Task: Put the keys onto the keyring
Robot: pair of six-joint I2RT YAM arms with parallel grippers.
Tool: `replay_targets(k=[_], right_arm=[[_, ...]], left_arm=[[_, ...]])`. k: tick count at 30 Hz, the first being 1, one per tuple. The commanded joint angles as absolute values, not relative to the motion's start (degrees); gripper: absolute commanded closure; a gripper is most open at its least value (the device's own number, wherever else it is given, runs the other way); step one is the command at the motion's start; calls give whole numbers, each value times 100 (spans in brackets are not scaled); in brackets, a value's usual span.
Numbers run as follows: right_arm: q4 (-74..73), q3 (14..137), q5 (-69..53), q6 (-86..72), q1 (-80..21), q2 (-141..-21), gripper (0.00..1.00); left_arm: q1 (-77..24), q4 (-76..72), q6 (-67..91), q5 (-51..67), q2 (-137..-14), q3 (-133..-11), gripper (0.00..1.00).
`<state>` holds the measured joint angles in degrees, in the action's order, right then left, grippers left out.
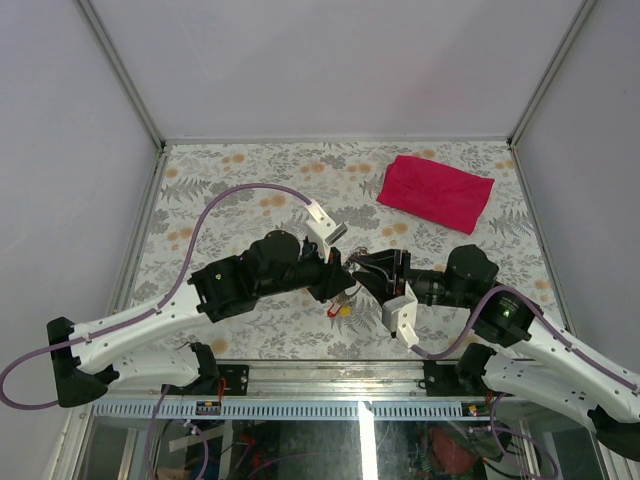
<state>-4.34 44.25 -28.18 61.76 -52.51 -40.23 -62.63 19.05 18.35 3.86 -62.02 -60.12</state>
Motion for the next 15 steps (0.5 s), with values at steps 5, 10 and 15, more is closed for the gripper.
replay_targets(k=[5, 10, 15], right_arm=[[-483, 4788, -2966, 6431, -5263, -4236, 58], [-410, 4751, -2915, 6442, -5264, -4280, 59], [-400, 4720, -2883, 6444, -5265, -4295, 61]], left_arm=[[-6301, 1600, 1879, 463, -6205, -6231, 100], [-6302, 1600, 1889, 482, -6209, -6232, 100], [-6301, 1588, 1881, 501, -6207, -6240, 100]])
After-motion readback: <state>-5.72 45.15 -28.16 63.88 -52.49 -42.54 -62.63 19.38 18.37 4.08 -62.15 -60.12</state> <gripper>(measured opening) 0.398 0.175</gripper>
